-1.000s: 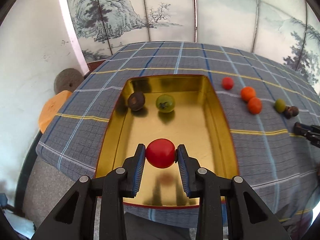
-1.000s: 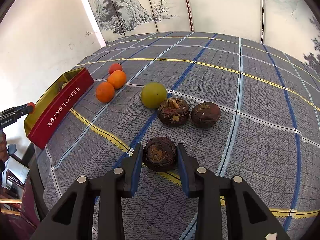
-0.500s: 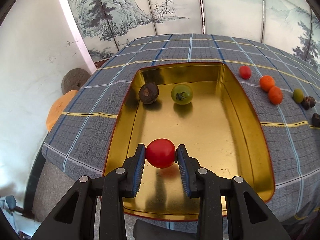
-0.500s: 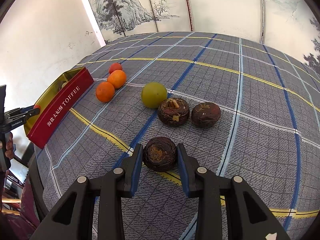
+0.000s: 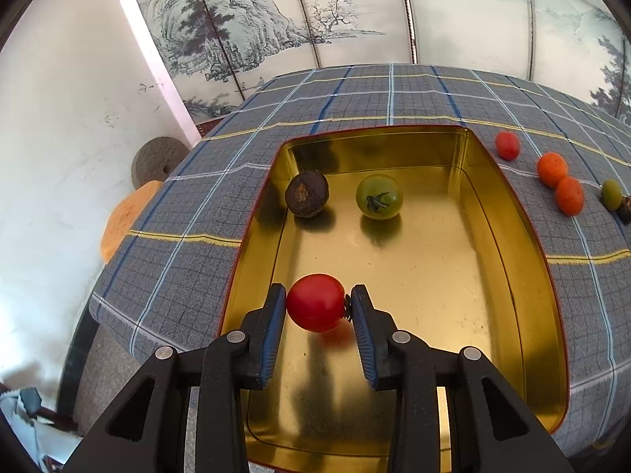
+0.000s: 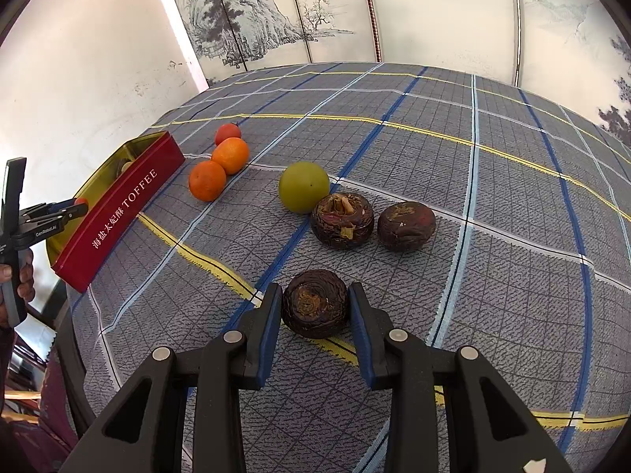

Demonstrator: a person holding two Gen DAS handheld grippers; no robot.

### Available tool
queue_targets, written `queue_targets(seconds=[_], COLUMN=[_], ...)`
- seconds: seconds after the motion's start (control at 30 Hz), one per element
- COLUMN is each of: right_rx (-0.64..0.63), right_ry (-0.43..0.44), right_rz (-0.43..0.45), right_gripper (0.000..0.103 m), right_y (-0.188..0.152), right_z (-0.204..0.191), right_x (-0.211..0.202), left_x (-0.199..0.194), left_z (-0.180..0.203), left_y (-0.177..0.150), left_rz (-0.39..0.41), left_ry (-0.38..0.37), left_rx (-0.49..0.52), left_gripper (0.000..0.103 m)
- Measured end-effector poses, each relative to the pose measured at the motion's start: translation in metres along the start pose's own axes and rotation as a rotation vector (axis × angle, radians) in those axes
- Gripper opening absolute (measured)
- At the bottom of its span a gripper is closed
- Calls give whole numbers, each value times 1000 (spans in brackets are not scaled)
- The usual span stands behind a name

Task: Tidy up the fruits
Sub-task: 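Carry the red tomato into the tin and release it while the right gripper grasps a brown fruit, then carry the brown fruit into the tin with the right gripper and release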

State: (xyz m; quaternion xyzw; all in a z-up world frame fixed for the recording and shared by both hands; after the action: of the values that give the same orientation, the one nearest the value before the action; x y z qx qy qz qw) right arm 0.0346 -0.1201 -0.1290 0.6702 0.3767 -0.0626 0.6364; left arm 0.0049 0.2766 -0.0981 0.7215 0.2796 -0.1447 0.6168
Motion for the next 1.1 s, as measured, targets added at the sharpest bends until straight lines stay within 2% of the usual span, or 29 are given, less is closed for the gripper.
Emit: queue_targets(seconds=[0.03,0.13,0.2,0.37,0.53,0.7,0.8,0.93,1.03,1.1], right_rx=[0,-1,-1,-2,-15,-8,20,-6,-40,-77], right_ry=[0,0,0,-1,-4,-2,11,33,93,145], right_rz=[0,0,0,0,0,4,14,32,53,60], right_gripper=[32,32,32,32,32,32,32,32,32,32], right_y=[0,0,0,0,0,-2,-1,11,27,37], right_z=[0,0,0,-1,-2,-6,-8,-26,-57,-83], right_x=[0,0,0,0,0,-1,-5,-14,-19,-20], left_x=[0,-2,-5,-20,-43,-80,-99,-105,-103,-100], left_z=[-1,-3,-5,-6,-11,-35,-45,-50,-50,-50], left_y=[1,4,6,8,2,-20,-46,-85,-110,-122], left_rz=[1,26,50,96,150,240,284,277,252,219], left_ry=[3,14,29,36,94,155,208,234,278,279], left_rx=[-4,-25,-30,-46,-81,-261,-331,-379,-359,-362], left_gripper=[38,60,68,71,71,71,76,77,77,77])
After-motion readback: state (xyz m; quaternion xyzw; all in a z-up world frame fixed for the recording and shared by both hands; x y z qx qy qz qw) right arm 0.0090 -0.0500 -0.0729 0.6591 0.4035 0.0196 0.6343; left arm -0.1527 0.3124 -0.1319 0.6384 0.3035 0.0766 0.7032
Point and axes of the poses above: each gripper's, at about its wrist camera, not at the fingertips, and x roughly the way its jaws point, z to its right, y to its top, the point moved 5 cm from there along x, roughly the way its jaws point, and after that the axes turned 15 degrees about z, right-handed, at the moved point
